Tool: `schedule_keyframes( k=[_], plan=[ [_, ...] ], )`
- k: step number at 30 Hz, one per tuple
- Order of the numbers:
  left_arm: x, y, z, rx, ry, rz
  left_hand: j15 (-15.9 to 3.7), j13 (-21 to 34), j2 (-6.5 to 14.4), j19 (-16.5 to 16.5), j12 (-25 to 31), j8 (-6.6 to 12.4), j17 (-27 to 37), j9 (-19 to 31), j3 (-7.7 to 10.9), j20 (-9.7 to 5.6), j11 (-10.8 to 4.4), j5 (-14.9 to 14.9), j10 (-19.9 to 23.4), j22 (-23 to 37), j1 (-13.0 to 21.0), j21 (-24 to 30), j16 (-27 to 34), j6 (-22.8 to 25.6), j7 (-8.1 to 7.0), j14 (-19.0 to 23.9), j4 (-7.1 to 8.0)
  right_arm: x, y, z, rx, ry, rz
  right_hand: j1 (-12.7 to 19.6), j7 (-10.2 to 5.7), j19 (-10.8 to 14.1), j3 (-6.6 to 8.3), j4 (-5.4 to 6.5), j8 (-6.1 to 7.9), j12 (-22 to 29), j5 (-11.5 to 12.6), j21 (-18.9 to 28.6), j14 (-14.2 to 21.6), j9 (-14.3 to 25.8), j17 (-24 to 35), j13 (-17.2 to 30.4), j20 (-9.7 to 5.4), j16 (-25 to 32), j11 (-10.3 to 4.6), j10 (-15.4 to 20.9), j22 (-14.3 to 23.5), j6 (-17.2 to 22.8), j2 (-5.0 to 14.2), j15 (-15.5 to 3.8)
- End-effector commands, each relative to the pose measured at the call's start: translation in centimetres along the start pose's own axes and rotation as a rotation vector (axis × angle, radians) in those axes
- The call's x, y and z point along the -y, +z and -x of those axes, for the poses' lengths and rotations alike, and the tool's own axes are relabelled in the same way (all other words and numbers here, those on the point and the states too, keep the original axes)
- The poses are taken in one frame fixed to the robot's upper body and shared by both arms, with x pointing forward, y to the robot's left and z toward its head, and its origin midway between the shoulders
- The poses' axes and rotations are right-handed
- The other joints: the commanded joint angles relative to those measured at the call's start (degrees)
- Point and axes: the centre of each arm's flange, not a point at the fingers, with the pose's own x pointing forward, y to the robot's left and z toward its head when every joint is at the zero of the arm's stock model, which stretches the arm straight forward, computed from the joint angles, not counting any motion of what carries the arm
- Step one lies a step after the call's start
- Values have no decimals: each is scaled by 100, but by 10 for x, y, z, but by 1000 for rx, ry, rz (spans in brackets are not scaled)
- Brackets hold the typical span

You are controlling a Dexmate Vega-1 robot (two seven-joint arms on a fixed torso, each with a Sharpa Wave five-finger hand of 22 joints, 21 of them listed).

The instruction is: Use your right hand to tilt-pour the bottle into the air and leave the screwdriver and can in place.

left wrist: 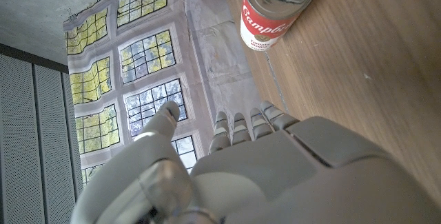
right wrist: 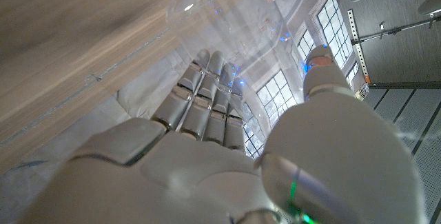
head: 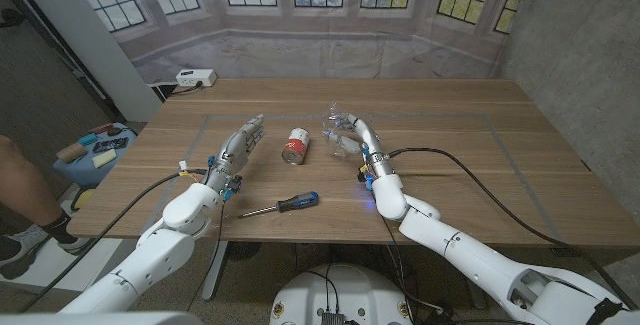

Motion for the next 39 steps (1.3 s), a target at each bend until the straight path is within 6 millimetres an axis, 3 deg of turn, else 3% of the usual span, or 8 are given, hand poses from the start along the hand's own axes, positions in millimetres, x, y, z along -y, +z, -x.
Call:
schedule_keyframes(
  k=[1,24,39],
  plan=[
    [-3,-2,3,6,0,6,-4,9,-6,-15,27,31,8,7,-5,-6,-28,56,11,16,92,11,37,83,-11,-28,8,-6,-3,2,-8,-4,17,208,-501,17,183,157,24,19,45,15,50,14,22,18,-29,-34,-186,146,20,538,282,-493],
    [-3,-1,8,11,-9,4,0,8,-6,-16,34,33,8,11,-17,-7,-17,57,21,16,115,16,41,147,-3,-13,8,-14,-9,6,-13,-7,34,191,-526,1,229,159,3,-54,60,-2,20,1,-22,-47,-38,-139,-199,95,18,465,255,-487],
    [-3,-3,10,8,-12,8,-6,9,-6,-16,36,32,8,14,-25,1,-14,58,26,16,127,19,45,175,-27,0,8,-16,-8,8,-18,16,38,150,-503,-91,284,156,-123,-244,73,-38,-126,-1,-99,-170,14,-274,-38,-108,17,87,179,-371]
  ],
)
